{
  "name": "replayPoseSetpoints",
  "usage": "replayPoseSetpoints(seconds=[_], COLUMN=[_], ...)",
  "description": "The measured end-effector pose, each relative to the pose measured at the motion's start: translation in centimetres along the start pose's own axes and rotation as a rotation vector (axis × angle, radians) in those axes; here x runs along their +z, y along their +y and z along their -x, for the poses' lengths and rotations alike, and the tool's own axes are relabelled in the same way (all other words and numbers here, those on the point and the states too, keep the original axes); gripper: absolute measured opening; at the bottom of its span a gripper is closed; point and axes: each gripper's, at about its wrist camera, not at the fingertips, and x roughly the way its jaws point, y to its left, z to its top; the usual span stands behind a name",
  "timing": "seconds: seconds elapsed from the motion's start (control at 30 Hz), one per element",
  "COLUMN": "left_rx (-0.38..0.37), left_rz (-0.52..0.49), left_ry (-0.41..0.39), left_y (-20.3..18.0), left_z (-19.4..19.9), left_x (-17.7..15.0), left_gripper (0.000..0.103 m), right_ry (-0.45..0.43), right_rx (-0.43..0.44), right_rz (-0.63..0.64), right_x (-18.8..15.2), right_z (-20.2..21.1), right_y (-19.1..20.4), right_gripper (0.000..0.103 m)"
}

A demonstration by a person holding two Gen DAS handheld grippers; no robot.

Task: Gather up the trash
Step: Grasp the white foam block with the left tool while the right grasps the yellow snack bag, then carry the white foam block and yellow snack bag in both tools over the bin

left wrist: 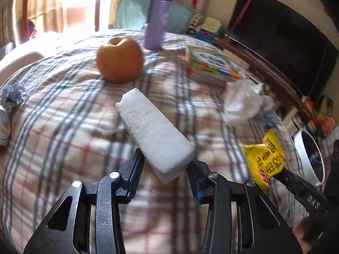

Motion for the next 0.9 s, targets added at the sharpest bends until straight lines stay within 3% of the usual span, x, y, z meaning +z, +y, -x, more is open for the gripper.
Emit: replayPoseSetpoints(seconds=[0.33, 0.9], left_rx=[-0.118, -0.243], left_rz=[-0.140, -0.326], left_ry=[0.014, 0.048], left_y=[-7.1, -16.9], left_z=[1.7, 2.2], left_x=[-1.9, -4.4], left_gripper=[0.039, 0.039], right_ry=[-0.075, -0.197], right_rx=[-0.043, -0.166], right_rz=[-0.033, -0.141], right_x=[-1.6, -2.5], right_z=[5.1, 13.3], right_y=[-2.6, -10.0], right_gripper=[0.000, 0.000])
